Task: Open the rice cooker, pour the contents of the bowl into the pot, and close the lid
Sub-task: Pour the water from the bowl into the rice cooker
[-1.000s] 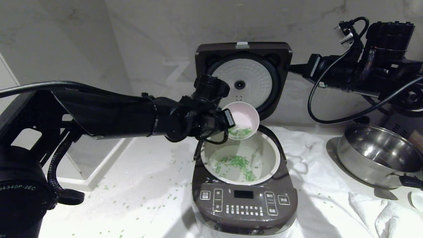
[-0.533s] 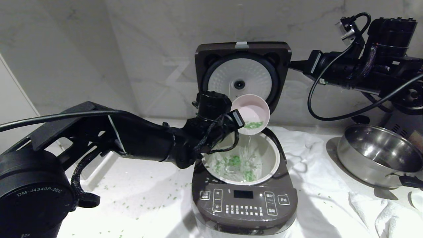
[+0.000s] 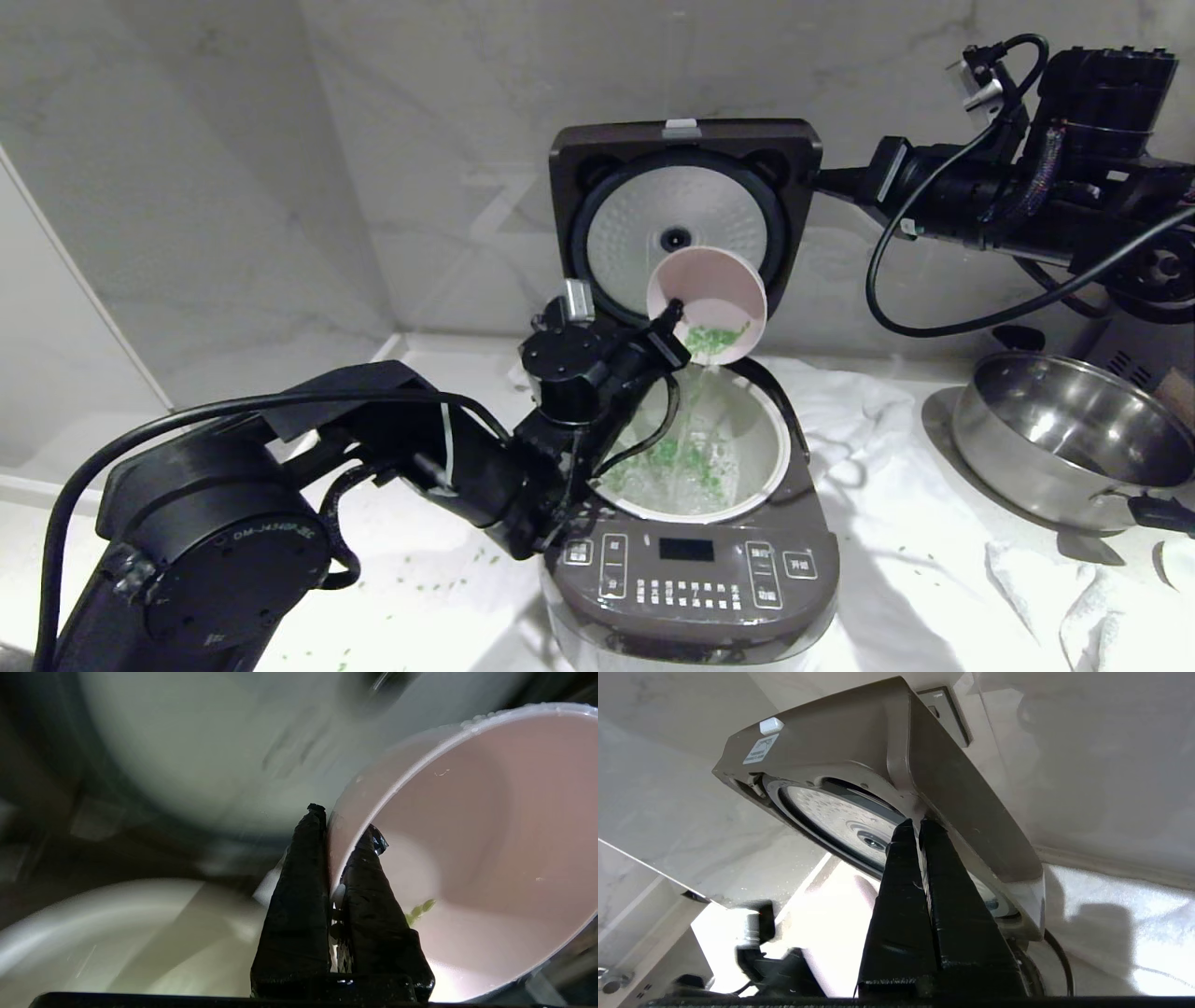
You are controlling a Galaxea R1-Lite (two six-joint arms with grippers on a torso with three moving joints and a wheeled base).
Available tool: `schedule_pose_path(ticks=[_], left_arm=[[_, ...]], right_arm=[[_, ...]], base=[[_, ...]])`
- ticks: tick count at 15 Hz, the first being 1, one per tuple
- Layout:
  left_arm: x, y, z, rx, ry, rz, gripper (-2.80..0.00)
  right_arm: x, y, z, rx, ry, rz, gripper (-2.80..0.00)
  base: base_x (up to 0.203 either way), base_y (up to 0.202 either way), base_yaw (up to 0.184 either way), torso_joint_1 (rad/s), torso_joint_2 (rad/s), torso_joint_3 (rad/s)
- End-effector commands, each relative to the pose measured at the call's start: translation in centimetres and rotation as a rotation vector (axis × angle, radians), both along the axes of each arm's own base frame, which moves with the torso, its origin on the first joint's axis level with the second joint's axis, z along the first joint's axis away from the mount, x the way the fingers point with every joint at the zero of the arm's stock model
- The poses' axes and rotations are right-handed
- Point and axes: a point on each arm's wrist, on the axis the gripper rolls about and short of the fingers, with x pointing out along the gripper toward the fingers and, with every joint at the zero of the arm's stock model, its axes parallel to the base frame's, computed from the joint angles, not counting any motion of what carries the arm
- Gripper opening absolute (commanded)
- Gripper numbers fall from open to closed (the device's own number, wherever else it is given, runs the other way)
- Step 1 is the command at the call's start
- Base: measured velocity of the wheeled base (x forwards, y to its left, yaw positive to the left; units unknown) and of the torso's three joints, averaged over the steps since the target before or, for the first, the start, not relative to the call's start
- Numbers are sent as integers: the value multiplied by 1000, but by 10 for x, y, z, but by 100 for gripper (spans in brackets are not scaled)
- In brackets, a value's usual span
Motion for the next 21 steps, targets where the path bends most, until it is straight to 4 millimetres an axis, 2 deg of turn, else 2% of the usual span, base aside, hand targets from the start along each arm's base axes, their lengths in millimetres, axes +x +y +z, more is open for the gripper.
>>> schedule_pose_path(ticks=[1,6,12,16,18,21], left_arm=[[8,-9,-31,-24,-27,-15,-280],[15,-19,-33,-71,-89,-29,-280],[17,-18,-35,-9,-70,-20,-280],[12,-11,-17,-7,-83,-18,-280],[11,-2,-16,100,-61,-8,-280],[9,17,13,184,-62,23,-280]], right_arm=[[-1,5,0,3,1,17,-280],[-1,9,-1,1,4,25,-280],[0,8,-2,0,4,23,-280],[-1,8,-2,1,5,22,-280],[0,8,-2,1,6,21,-280],[0,8,-4,0,12,21,-280]], base=[[0,0,0,0,0,0],[0,0,0,0,0,0],[0,0,0,10,-12,-9],[0,0,0,0,0,0],[0,0,0,0,0,0],[0,0,0,0,0,0]])
